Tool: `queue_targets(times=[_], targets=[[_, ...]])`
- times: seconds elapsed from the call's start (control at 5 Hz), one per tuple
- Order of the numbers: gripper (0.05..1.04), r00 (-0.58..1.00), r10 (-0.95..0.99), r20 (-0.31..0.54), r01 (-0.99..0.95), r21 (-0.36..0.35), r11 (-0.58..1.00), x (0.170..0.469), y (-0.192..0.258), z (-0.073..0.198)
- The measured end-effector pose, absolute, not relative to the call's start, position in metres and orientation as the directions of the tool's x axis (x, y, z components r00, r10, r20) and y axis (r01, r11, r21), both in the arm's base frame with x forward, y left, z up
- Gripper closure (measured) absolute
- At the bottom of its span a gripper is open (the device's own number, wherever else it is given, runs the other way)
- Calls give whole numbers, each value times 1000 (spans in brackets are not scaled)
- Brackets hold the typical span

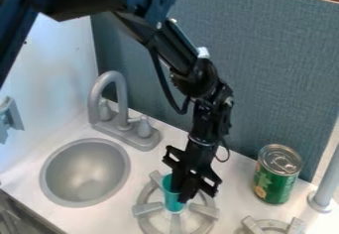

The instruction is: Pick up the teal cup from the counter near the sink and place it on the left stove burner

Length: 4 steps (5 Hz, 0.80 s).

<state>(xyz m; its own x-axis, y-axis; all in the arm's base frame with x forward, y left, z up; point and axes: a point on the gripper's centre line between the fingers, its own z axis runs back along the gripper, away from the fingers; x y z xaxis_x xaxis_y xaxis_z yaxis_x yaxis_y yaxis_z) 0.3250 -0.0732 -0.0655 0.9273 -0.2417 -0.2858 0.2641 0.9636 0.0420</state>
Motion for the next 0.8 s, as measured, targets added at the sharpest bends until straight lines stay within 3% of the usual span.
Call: queue_targets(times=[0.2, 0.4, 0.6, 0.8], targets=[[443, 933, -207, -294, 232, 50, 972, 314, -72, -63], [148, 960, -180, -213, 197, 59, 979, 314, -70, -23], [75, 967, -164, -197, 182, 74, 981, 315, -69, -11], [79, 968, -178, -177, 193, 70, 979, 327, -73, -1]])
